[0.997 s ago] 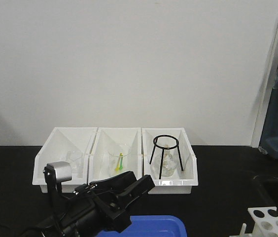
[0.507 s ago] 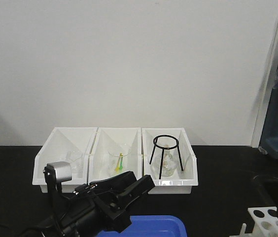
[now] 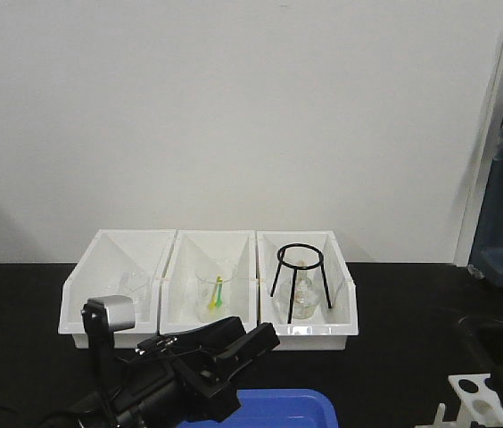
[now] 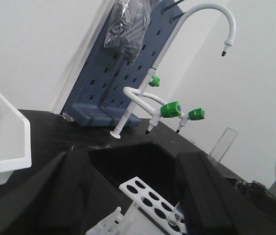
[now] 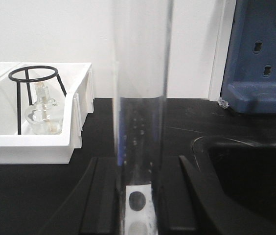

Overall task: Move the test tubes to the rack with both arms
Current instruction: 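Lower the tube into a hole of the white rack with the right gripper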

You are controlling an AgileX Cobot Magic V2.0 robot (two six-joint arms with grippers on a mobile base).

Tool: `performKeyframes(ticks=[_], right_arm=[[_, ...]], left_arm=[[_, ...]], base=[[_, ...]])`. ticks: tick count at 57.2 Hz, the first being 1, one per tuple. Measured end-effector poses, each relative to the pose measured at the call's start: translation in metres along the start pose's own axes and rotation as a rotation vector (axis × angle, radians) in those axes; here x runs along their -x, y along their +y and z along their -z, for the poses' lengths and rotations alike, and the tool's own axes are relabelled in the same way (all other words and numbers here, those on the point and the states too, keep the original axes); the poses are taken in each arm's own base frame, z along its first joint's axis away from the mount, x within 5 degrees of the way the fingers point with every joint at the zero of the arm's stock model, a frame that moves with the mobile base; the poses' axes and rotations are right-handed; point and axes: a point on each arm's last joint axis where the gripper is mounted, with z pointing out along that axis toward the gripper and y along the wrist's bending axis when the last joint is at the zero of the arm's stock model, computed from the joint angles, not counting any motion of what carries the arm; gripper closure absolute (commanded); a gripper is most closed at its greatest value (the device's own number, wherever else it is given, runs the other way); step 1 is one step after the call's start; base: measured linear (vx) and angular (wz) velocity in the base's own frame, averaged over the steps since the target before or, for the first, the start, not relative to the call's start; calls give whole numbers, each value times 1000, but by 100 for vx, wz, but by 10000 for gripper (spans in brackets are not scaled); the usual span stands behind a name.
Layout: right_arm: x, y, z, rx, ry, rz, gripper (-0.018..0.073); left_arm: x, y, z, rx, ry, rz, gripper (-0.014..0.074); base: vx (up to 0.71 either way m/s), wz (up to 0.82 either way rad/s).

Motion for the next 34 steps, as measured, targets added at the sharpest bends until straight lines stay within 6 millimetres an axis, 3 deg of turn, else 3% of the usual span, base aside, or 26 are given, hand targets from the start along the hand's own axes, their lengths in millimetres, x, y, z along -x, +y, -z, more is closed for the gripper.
performKeyframes(ticks=[21,34], right_arm=[[-8,0,0,-1,85,-5,567],[-34,1,6,4,84,-11,567]], left_arm=[[0,0,0,0,0,0,81],[0,0,0,0,0,0,81]], base=[[0,0],[0,0]])
